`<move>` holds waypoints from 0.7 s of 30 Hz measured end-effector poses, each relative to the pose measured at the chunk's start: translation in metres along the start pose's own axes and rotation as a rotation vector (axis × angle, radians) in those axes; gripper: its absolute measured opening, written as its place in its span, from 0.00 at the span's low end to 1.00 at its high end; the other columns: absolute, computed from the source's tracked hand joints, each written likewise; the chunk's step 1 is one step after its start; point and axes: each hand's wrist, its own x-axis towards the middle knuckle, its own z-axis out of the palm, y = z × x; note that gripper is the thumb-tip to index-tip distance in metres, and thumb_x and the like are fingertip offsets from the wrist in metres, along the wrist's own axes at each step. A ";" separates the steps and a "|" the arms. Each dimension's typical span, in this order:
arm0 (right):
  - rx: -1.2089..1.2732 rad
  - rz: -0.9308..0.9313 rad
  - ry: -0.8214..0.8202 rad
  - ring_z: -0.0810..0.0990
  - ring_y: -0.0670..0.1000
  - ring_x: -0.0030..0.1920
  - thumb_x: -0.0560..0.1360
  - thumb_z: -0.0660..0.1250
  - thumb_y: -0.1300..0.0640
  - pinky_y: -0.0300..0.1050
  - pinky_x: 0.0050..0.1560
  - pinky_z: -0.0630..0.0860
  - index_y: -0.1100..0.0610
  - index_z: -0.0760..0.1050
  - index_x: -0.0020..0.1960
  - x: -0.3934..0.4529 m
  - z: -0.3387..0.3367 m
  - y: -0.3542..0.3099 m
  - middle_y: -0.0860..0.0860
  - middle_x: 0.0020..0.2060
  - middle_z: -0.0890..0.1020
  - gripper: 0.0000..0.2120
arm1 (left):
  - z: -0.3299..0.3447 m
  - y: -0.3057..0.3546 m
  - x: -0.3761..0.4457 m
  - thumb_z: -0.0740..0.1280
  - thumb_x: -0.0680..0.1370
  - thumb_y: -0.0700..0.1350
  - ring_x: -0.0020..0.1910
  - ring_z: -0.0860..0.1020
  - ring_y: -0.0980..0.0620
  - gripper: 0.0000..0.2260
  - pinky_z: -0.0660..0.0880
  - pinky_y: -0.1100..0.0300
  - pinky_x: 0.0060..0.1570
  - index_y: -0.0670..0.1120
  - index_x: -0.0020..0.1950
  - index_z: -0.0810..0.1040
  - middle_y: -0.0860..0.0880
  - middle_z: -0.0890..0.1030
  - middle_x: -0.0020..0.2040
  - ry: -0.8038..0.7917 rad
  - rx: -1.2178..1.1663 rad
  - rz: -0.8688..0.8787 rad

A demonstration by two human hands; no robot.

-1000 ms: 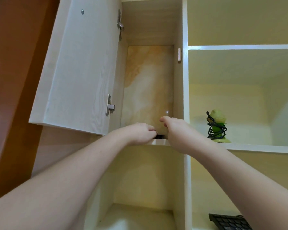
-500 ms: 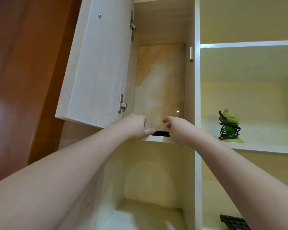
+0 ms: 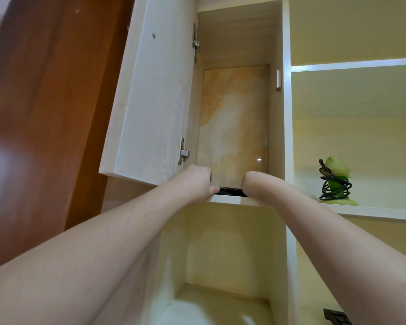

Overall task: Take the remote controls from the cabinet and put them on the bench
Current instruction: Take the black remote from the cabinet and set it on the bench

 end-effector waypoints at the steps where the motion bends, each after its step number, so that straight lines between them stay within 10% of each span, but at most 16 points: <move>1: -0.004 0.016 0.000 0.61 0.49 0.28 0.78 0.52 0.66 0.40 0.28 0.58 0.60 0.67 0.35 0.002 0.000 -0.001 0.52 0.30 0.64 0.14 | 0.000 0.000 -0.001 0.62 0.80 0.54 0.45 0.73 0.46 0.19 0.71 0.56 0.44 0.42 0.64 0.72 0.42 0.77 0.57 0.004 0.001 0.002; 8: 0.095 0.042 -0.043 0.68 0.51 0.32 0.77 0.51 0.67 0.43 0.39 0.68 0.63 0.75 0.55 0.009 -0.002 0.003 0.53 0.38 0.72 0.15 | -0.007 0.001 -0.016 0.63 0.79 0.53 0.44 0.74 0.46 0.19 0.73 0.55 0.45 0.42 0.64 0.72 0.41 0.77 0.57 0.034 0.029 0.021; 11: 0.330 0.067 -0.012 0.80 0.57 0.52 0.77 0.52 0.67 0.48 0.55 0.76 0.62 0.73 0.65 0.014 -0.002 0.008 0.57 0.55 0.79 0.20 | -0.011 0.001 -0.023 0.63 0.79 0.53 0.48 0.77 0.44 0.19 0.74 0.53 0.45 0.41 0.65 0.71 0.41 0.77 0.57 0.052 0.033 0.037; 21: 0.979 0.102 0.139 0.77 0.58 0.59 0.78 0.49 0.67 0.51 0.60 0.77 0.54 0.75 0.64 -0.004 -0.011 0.003 0.57 0.55 0.75 0.23 | -0.001 -0.001 -0.048 0.65 0.77 0.57 0.57 0.76 0.43 0.23 0.75 0.49 0.54 0.43 0.64 0.70 0.43 0.78 0.57 0.200 -0.059 0.072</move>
